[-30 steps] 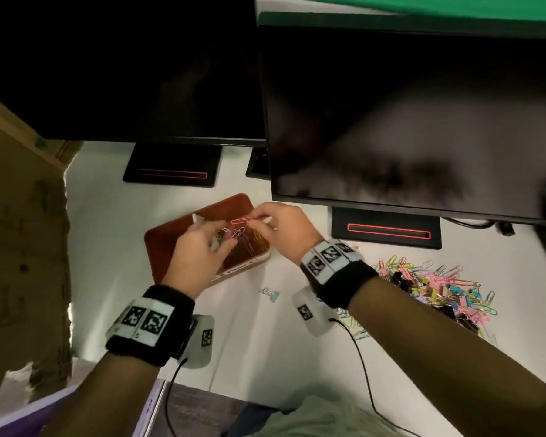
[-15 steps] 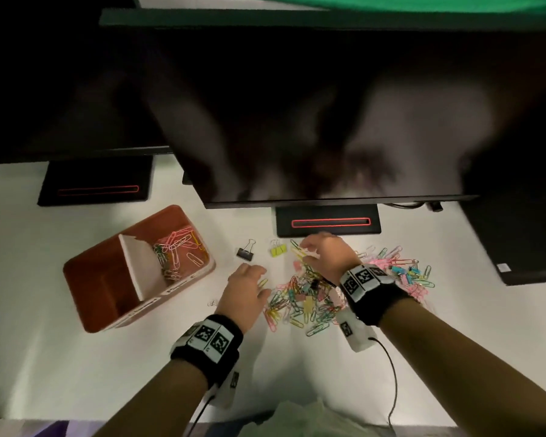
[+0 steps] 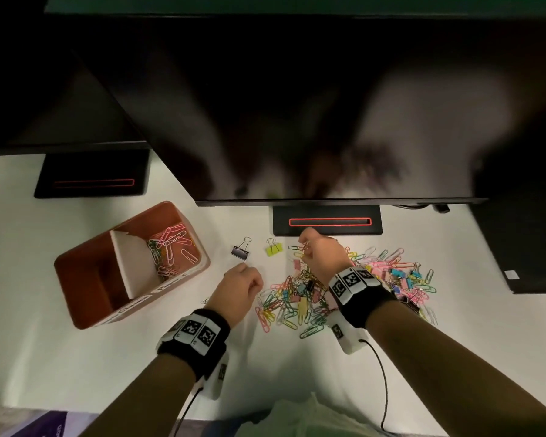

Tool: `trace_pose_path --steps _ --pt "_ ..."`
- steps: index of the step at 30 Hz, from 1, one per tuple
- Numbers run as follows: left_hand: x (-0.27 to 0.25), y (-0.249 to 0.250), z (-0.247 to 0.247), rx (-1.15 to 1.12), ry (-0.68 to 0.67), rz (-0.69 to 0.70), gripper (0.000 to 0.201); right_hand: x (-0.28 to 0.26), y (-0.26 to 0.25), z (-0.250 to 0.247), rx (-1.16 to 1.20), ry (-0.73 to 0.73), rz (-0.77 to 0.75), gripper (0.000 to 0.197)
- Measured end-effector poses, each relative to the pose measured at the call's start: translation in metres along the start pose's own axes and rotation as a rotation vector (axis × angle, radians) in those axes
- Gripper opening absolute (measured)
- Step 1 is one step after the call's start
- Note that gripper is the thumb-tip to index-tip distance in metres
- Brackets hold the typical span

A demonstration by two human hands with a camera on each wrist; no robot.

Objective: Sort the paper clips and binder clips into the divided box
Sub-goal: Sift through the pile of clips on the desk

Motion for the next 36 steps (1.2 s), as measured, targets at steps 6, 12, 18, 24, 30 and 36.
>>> trace_pose_path --steps 6,12,18,24,30,36 --pt "-0.033 0.005 0.006 0.016 -0.171 0.08 0.037 -0.007 0.01 -0.006 0.065 -0.012 -0.034 0.032" --pt "-0.035 0.012 0.024 0.117 -0.139 0.128 0.051 -0.017 -0.003 -0.018 0.128 0.018 -0.161 0.022" --pt "-0.024 0.019 0.018 0.136 0.001 0.152 0.018 0.001 -0.027 -0.001 0.05 -0.037 -0.183 0.037" --pt "-0.021 0.015 0.007 0.166 0.07 0.134 0.014 0.007 -0.031 0.015 -0.194 -0.149 -0.176 0.042" --pt "-0.02 0.008 0.012 0.12 0.001 0.095 0.012 0.007 -0.021 0.016 -0.346 -0.163 -0.178 0.018" --pt "-0.018 0.001 0.006 0.044 -0.008 0.073 0.009 0.003 -0.019 0.02 -0.257 -0.178 -0.21 0.02"
Point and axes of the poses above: each hand's wrist, its own x-axis towards the middle knuckle, its own z-axis out of the palm, y = z × x, the point moved 9 cm from there along x, towards the middle knuckle, and after that the axes turned 10 degrees about y, right-handed, at the moved point
